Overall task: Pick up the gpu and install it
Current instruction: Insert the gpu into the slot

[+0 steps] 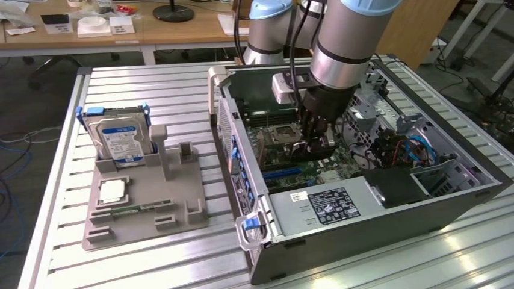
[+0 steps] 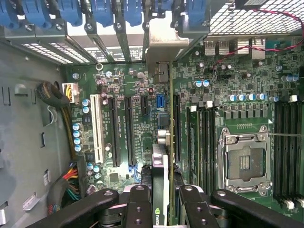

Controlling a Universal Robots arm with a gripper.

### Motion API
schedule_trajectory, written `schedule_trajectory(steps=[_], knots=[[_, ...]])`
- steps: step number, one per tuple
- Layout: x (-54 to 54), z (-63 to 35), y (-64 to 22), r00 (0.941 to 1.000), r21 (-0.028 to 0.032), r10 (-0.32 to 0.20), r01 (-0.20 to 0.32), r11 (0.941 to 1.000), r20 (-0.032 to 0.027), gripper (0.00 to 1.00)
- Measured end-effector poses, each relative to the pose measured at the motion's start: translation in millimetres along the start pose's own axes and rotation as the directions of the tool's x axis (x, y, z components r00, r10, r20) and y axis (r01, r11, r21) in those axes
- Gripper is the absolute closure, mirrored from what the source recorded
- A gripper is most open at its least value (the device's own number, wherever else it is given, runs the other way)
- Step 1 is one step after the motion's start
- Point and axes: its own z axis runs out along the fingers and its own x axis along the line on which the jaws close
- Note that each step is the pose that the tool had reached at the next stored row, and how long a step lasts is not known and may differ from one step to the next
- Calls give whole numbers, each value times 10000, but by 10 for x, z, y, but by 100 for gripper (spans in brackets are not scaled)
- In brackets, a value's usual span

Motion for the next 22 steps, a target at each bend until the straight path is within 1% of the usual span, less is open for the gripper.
schedule_trajectory(steps=[8,19,22], knots=[[8,1,11,10000,2,1,-1,10000,4,73],[12,4,54,10000,1,-1,1,10000,2,73],[13,23,58,10000,2,1,-1,10000,5,73]])
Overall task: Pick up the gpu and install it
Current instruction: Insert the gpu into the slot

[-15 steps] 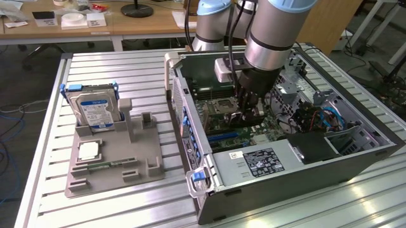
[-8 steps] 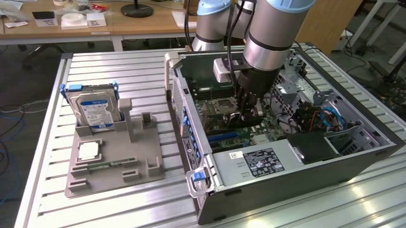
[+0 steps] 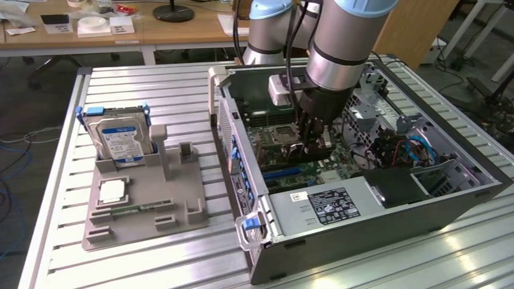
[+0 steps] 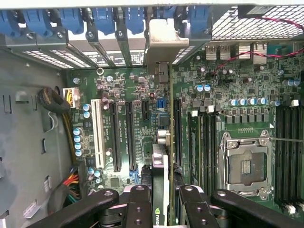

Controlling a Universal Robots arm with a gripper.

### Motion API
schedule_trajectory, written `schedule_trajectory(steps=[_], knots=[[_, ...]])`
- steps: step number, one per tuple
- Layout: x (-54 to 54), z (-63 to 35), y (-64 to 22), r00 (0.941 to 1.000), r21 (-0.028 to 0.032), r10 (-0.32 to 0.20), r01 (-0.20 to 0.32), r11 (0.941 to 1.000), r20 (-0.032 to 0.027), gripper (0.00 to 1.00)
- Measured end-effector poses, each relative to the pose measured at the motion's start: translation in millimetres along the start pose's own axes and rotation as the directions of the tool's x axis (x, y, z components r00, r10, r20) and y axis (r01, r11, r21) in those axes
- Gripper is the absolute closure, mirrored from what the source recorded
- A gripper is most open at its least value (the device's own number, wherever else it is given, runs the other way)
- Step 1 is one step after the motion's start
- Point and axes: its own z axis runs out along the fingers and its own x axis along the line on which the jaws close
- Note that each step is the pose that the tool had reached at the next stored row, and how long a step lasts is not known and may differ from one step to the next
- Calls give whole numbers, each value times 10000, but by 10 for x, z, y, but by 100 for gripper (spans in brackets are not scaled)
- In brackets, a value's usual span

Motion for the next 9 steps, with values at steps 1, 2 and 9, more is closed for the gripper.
schedule_trajectory(steps=[1,2,9], knots=[[1,7,0,10000,-1,0,0,10000,-2,73],[1,14,1,10000,0,-1,1,10000,0,73],[1,24,1,10000,1,0,0,10000,3,73]])
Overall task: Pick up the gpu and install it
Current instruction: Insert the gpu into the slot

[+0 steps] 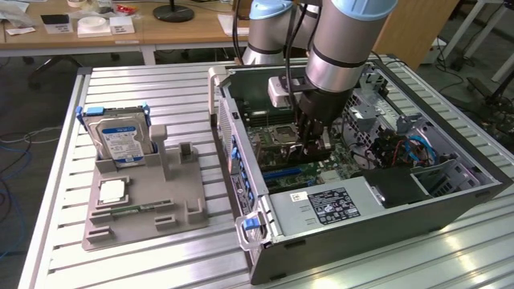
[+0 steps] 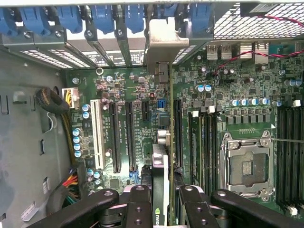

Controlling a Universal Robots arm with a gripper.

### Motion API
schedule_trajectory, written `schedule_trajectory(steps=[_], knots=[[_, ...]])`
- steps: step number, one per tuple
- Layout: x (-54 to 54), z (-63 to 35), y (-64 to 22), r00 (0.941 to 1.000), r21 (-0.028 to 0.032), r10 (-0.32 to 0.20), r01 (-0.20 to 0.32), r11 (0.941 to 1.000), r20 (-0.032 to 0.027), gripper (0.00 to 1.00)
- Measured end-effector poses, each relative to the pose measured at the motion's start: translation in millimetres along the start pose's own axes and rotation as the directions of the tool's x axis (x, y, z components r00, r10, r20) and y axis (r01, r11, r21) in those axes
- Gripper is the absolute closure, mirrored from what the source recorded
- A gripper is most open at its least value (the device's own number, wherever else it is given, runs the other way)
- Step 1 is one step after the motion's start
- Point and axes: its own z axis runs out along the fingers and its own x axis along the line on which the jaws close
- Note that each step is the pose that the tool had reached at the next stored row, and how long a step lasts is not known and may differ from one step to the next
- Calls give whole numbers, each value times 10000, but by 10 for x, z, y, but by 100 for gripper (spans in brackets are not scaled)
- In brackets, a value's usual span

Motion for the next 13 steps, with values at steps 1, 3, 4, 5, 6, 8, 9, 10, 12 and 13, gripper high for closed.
schedule_trajectory(steps=[1,3,4,5,6,8,9,10,12,13], knots=[[0,6,0,10000,0,0,0,10000,0,73],[1,14,1,10000,-2,0,0,10000,-4,73],[2,18,1,10000,-1,0,0,10000,-4,73],[2,19,1,10000,-2,0,0,10000,-6,73],[2,19,1,10000,-2,0,0,10000,-7,73],[2,21,1,10000,-2,0,0,10000,-5,73],[2,21,4,10000,-1,2,-2,10000,-4,73],[2,22,9,10000,0,3,-3,10000,-2,73],[3,22,20,10000,-1,0,0,10000,-3,73],[3,21,25,10000,-1,1,-1,10000,-5,73]])
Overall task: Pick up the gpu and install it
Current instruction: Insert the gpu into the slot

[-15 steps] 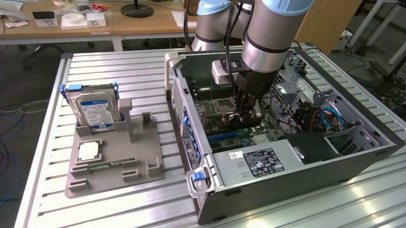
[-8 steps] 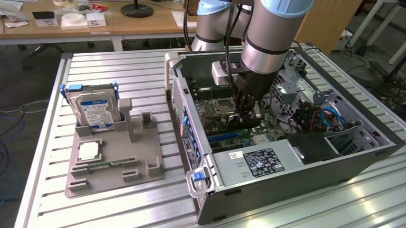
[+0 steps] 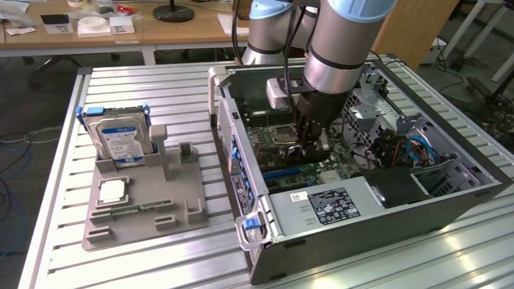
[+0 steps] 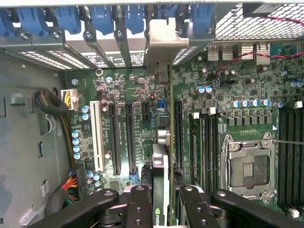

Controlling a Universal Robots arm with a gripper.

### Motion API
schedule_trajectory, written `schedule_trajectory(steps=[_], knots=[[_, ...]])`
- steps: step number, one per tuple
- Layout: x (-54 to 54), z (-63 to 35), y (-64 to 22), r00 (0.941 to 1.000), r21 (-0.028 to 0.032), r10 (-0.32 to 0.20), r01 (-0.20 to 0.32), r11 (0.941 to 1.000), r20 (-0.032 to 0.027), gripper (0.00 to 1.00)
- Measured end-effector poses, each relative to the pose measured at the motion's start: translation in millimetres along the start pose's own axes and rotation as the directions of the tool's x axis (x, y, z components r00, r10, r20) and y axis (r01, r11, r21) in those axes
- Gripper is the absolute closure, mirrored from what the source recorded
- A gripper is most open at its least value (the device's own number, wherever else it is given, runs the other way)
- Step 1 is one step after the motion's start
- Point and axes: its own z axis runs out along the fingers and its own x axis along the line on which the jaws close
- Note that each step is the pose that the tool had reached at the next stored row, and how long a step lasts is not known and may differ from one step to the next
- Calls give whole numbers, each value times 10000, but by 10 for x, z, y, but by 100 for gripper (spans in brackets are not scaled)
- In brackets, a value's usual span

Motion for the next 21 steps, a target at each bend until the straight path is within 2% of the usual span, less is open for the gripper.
schedule_trajectory(steps=[21], knots=[[4,1,50,10000,0,-3,3,10000,0,73]])
